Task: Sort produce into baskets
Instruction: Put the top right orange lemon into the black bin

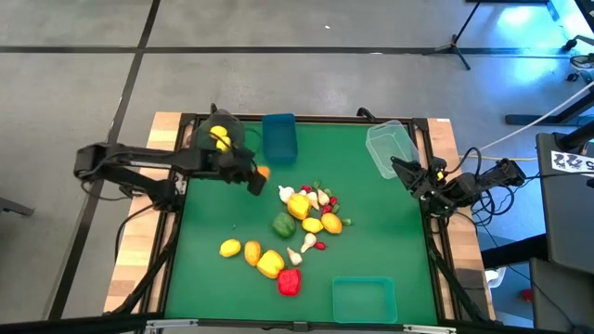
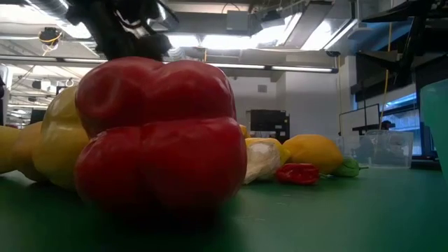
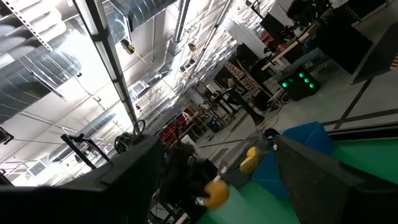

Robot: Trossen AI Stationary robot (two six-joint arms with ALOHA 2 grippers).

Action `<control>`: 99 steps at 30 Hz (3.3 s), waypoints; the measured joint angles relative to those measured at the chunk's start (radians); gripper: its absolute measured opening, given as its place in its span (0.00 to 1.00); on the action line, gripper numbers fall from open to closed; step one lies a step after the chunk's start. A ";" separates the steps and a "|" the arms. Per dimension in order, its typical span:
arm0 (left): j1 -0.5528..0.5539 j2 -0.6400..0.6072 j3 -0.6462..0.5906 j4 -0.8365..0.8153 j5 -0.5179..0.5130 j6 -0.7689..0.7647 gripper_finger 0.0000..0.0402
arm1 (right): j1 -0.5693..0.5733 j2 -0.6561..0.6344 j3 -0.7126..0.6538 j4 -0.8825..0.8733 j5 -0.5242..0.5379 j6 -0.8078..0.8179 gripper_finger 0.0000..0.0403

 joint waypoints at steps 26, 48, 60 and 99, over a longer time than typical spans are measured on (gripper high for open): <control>0.483 -0.020 0.002 -0.040 -0.351 -0.004 0.56 | 0.000 0.000 0.000 -0.007 0.038 0.000 0.75; 0.565 0.110 0.002 0.118 -0.277 0.083 0.56 | 0.000 0.000 0.000 -0.007 0.035 0.000 0.75; 0.574 0.110 0.002 0.103 -0.259 0.149 0.56 | 0.000 0.000 0.000 -0.007 0.035 0.000 0.75; 0.584 0.110 0.002 0.032 -0.181 0.220 0.56 | 0.000 0.000 0.000 -0.010 0.034 0.000 0.75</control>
